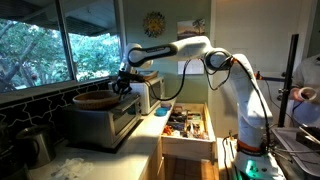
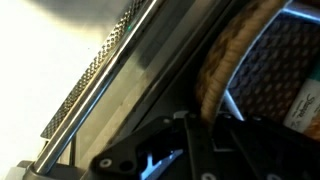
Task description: Pick up the brown bowl and put it on the kitchen counter in front of the gray oven
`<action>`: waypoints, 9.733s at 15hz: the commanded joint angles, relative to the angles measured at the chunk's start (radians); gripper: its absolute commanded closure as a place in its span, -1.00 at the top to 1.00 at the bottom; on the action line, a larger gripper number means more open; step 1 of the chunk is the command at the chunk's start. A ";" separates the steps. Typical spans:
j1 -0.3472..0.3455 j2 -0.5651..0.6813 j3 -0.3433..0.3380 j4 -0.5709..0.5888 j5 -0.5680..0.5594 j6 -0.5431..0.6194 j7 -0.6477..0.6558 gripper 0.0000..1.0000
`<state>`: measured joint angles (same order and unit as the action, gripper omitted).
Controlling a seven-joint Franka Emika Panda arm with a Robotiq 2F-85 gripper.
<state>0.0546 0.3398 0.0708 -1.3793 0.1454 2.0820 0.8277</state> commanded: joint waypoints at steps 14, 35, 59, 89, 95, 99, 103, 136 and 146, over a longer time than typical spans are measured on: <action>0.141 -0.513 0.111 -0.542 -0.321 0.098 0.533 -0.97; 0.239 -0.774 0.298 -0.984 -0.178 0.209 0.368 -0.97; 0.243 -0.983 0.328 -1.394 0.114 0.447 0.383 -0.97; 0.001 -1.000 0.362 -1.367 -0.198 0.125 1.321 -0.89; -0.153 -0.975 0.402 -1.367 -0.333 0.233 1.578 -0.97; -0.223 -0.906 0.377 -1.356 -0.428 0.338 1.676 -0.97; -0.274 -0.813 0.362 -1.341 -0.496 0.559 1.709 -0.97; -0.389 -0.598 0.383 -1.198 -0.605 0.425 1.944 -0.97; -0.243 -0.477 0.212 -1.182 -0.591 0.538 1.919 -0.38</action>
<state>-0.2520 -0.1810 0.3505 -2.5791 -0.4266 2.6014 2.7110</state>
